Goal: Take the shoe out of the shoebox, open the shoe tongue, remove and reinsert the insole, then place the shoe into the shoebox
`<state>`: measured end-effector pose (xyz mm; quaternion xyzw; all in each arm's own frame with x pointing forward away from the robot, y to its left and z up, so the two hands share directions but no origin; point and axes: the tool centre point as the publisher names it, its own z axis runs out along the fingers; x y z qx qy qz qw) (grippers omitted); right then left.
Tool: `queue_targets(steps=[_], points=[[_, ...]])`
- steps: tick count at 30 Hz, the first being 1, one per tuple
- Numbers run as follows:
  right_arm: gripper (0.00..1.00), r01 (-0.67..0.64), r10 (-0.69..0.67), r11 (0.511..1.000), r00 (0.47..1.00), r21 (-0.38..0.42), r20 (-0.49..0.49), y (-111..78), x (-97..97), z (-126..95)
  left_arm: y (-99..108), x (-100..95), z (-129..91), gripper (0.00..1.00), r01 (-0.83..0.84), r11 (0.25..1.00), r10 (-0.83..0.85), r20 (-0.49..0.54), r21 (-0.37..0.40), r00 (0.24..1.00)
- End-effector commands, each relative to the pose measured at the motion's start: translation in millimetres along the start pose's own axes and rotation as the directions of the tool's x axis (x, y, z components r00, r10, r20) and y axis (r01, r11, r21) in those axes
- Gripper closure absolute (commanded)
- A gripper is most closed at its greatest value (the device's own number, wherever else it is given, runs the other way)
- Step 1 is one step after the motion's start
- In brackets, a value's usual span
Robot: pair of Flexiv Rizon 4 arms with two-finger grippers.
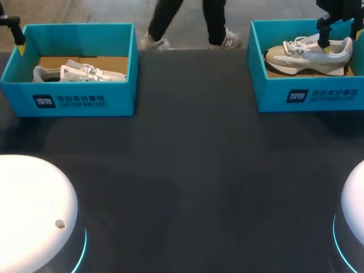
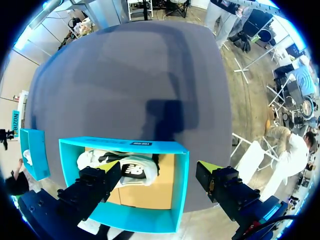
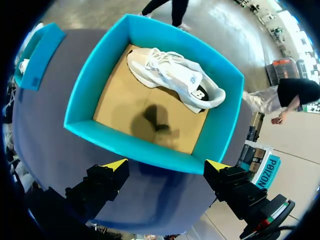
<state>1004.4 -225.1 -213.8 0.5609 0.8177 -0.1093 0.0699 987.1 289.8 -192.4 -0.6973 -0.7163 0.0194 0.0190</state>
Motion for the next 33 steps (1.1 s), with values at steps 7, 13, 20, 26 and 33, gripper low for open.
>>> queue_targets(steps=[7,13,20,26,33], points=[[0.0,0.001,-0.001,0.999,1.0,0.049,-0.001,4.7,-1.0,-1.6,-1.8,-0.1,0.0,0.0,0.0,1.0,0.0,-0.003,-0.004,1.0],[0.0,-0.187,0.186,0.982,0.981,0.03,0.051,39.8,-41.5,8.0,-1.8,-0.1,0.0,0.0,0.0,1.0,0.0,-0.003,-0.004,1.0],[0.0,-0.304,0.304,0.953,0.952,-0.002,0.032,78.5,-77.7,24.9,-1.8,-0.1,0.0,0.0,0.0,1.0,0.0,-0.003,-0.004,1.0],[0.0,-0.304,0.304,0.953,0.952,-0.002,0.032,78.5,-77.7,24.9,-1.8,-0.1,0.0,0.0,0.0,1.0,0.0,-0.003,-0.004,1.0],[0.0,-0.304,0.304,0.953,0.952,-0.002,0.032,78.5,-77.7,24.9,-1.8,-0.1,0.0,0.0,0.0,1.0,0.0,-0.003,-0.004,1.0]])
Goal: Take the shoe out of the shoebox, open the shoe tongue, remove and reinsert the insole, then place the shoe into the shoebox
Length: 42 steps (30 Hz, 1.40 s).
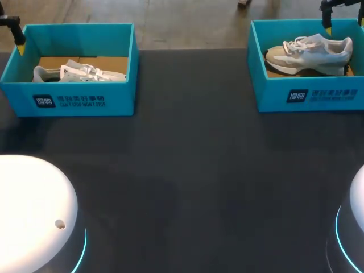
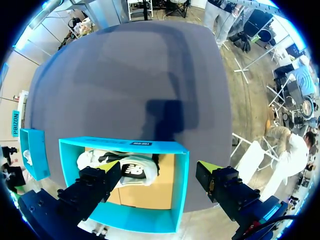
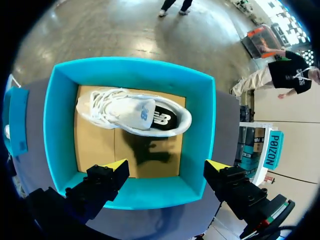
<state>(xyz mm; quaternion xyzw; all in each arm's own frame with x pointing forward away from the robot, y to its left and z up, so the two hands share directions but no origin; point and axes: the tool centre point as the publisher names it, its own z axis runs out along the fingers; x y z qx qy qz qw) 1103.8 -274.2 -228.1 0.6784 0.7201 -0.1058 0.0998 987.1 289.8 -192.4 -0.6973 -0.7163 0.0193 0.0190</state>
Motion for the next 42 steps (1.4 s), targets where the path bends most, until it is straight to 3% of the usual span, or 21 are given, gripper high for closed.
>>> queue_targets(steps=[1,15,27,30,40,42], points=[[0.0,-0.009,0.009,1.0,1.0,-0.003,0.002,2.2,-0.8,2.7,-1.8,0.0,0.0,0.0,0.0,1.0,0.0,-0.002,-0.004,1.0],[0.0,-0.078,0.079,0.996,0.997,-0.048,0.006,33.6,-8.7,47.6,-1.8,0.0,0.0,0.0,0.0,1.0,0.0,-0.002,-0.004,1.0],[0.0,-0.1,0.102,0.993,0.995,-0.06,0.018,45.6,-15.9,74.9,-1.8,0.0,0.0,0.0,0.0,1.0,0.0,-0.002,-0.004,1.0],[0.13,-0.103,0.104,0.993,0.994,-0.061,0.021,47.7,-19.6,79.6,-1.8,0.0,0.0,0.0,0.0,1.0,0.0,-0.002,-0.004,1.0],[0.18,-0.096,0.098,0.995,0.995,-0.036,0.034,53.0,-21.2,98.2,-1.8,0.0,0.0,0.0,0.0,1.0,0.0,-0.002,-0.004,1.0],[0.24,-0.094,0.095,0.995,0.995,-0.031,0.039,55.7,-21.2,102.9,-1.8,0.0,0.0,0.0,0.0,1.0,0.0,-0.002,-0.004,1.0]])
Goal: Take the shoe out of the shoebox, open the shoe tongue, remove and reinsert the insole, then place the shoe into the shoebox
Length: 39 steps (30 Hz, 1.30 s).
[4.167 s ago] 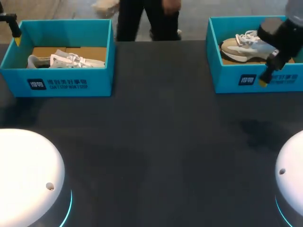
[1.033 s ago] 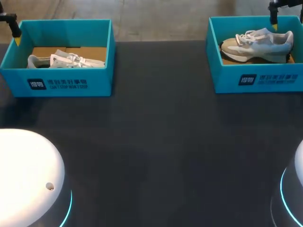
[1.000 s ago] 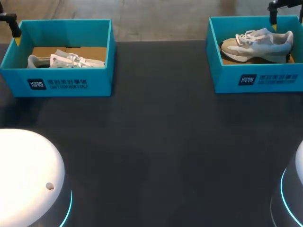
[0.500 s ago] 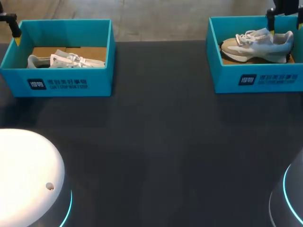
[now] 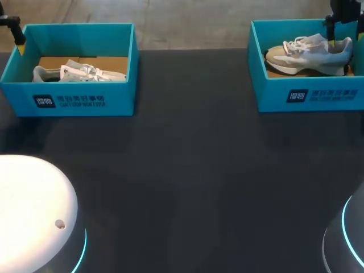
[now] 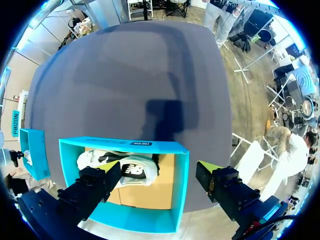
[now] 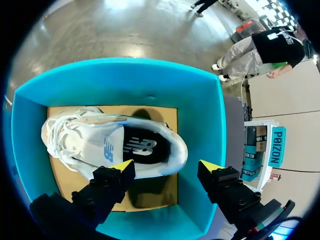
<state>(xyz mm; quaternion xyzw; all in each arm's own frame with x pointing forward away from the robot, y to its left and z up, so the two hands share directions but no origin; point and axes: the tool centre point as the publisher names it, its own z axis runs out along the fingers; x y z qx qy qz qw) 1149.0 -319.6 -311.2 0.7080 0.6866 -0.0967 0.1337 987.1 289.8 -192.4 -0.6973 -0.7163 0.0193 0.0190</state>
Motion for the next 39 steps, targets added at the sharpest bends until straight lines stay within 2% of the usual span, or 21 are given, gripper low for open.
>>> queue_targets(steps=[1,3,9,13,17,21,28,31,39], points=[[0.3,0.004,-0.004,1.0,1.0,0.021,0.007,12.3,2.3,12.5,-1.8,-0.1,0.0,0.0,0.0,1.0,0.0,-0.002,-0.004,1.0],[0.41,0.006,-0.006,1.0,1.0,0.023,0.011,14.1,1.9,14.9,-1.8,-0.1,0.0,0.0,0.0,1.0,0.0,-0.002,-0.004,1.0],[0.4,0.009,-0.01,0.999,1.0,0.033,0.021,19.6,-0.6,22.9,-1.8,-0.1,0.0,0.0,0.0,1.0,0.0,-0.002,-0.004,1.0],[0.42,0.006,-0.007,0.999,1.0,0.041,0.028,22.2,-3.2,26.6,-1.8,-0.1,0.0,0.0,0.0,1.0,0.0,-0.002,-0.004,1.0],[0.38,-0.001,0.0,0.998,1.0,0.055,0.028,22.7,-5.7,31.6,-1.8,-0.1,0.0,0.0,0.0,1.0,0.0,-0.002,-0.004,1.0],[0.4,-0.013,0.011,0.997,1.0,0.076,0.029,20.9,-7.5,38.5,-1.8,-0.1,0.0,0.0,0.0,1.0,0.0,-0.002,-0.004,1.0],[0.35,-0.023,0.023,0.994,1.0,0.107,-0.003,18.5,-9.6,50.1,-1.8,-0.1,0.0,0.0,0.0,1.0,0.0,-0.002,-0.004,1.0],[0.29,-0.027,0.03,0.993,0.999,0.118,-0.023,18.5,-10.3,54.5,-1.8,-0.1,0.0,0.0,0.0,1.0,0.0,-0.002,-0.004,1.0],[0.2,-0.032,0.041,0.987,0.998,0.154,-0.053,18.0,-11.9,65.4,-1.8,-0.1,0.0,0.0,0.0,1.0,0.0,-0.002,-0.004,1.0]])
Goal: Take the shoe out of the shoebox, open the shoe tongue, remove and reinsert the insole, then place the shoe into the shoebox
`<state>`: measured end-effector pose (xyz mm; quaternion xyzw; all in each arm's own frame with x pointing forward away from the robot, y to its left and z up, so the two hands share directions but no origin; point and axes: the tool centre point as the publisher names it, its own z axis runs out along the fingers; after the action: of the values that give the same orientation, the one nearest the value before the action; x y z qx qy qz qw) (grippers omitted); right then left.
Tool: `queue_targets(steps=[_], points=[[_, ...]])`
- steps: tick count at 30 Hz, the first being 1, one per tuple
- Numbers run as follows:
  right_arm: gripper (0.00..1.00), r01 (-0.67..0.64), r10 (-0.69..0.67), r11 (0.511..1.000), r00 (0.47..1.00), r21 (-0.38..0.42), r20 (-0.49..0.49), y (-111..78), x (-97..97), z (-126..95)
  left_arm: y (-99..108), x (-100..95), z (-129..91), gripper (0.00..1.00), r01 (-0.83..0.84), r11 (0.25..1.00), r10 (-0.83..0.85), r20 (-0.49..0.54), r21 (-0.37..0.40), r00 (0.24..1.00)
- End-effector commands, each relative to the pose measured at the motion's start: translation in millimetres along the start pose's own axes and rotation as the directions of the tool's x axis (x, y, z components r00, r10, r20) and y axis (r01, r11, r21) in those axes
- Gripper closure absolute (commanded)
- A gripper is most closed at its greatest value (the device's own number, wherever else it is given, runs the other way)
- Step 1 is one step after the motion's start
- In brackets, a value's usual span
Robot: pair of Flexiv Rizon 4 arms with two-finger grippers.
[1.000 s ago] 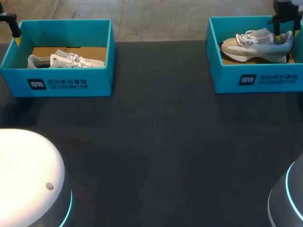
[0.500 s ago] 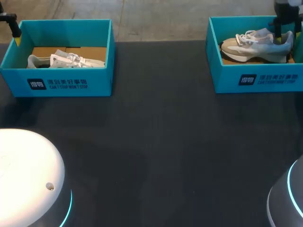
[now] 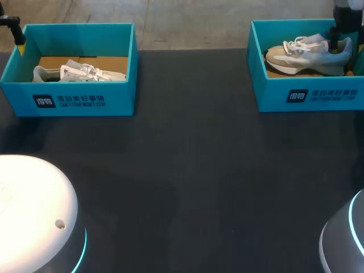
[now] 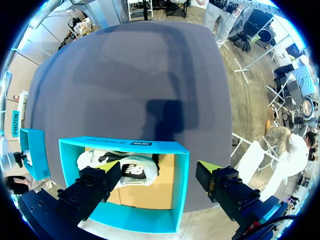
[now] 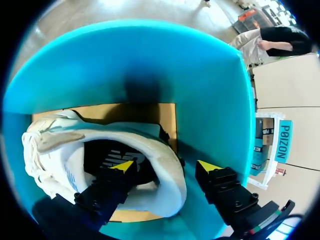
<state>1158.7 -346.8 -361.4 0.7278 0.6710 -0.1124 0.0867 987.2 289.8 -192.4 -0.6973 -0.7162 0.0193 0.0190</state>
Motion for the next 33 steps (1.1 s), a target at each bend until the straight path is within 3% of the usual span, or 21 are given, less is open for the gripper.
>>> queue_targets(steps=[1,17,22,24,25,31,33], points=[[0.2,-0.002,0.003,0.998,1.0,0.063,-0.023,11.1,-3.0,9.0,-1.9,0.0,0.0,0.0,0.0,1.0,0.0,-0.002,-0.004,1.0],[0.19,-0.005,0.018,0.995,0.992,0.102,-0.129,5.8,-0.4,21.4,-1.9,0.0,0.0,0.0,0.0,1.0,0.0,-0.002,-0.004,1.0],[0.26,0.007,0.01,0.993,0.989,0.116,-0.145,5.1,-0.4,24.7,-1.9,0.0,0.0,0.0,0.0,1.0,0.0,-0.002,-0.004,1.0],[0.38,0.01,0.008,0.993,0.989,0.121,-0.149,5.2,0.0,26.2,-1.9,0.0,0.0,0.0,0.0,1.0,0.0,-0.002,-0.004,1.0],[0.52,0.012,0.007,0.992,0.989,0.123,-0.149,5.2,0.5,26.9,-1.9,0.0,0.0,0.0,0.0,1.0,0.0,-0.002,-0.004,1.0],[0.7,0.017,0.003,0.991,0.988,0.13,-0.155,3.9,2.7,29.0,-1.9,0.0,0.0,0.0,0.0,1.0,0.0,-0.002,-0.004,1.0],[0.83,0.017,0.003,0.991,0.988,0.132,-0.156,2.9,3.0,28.9,-1.9,0.0,0.0,0.0,0.0,1.0,0.0,-0.002,-0.004,1.0]])
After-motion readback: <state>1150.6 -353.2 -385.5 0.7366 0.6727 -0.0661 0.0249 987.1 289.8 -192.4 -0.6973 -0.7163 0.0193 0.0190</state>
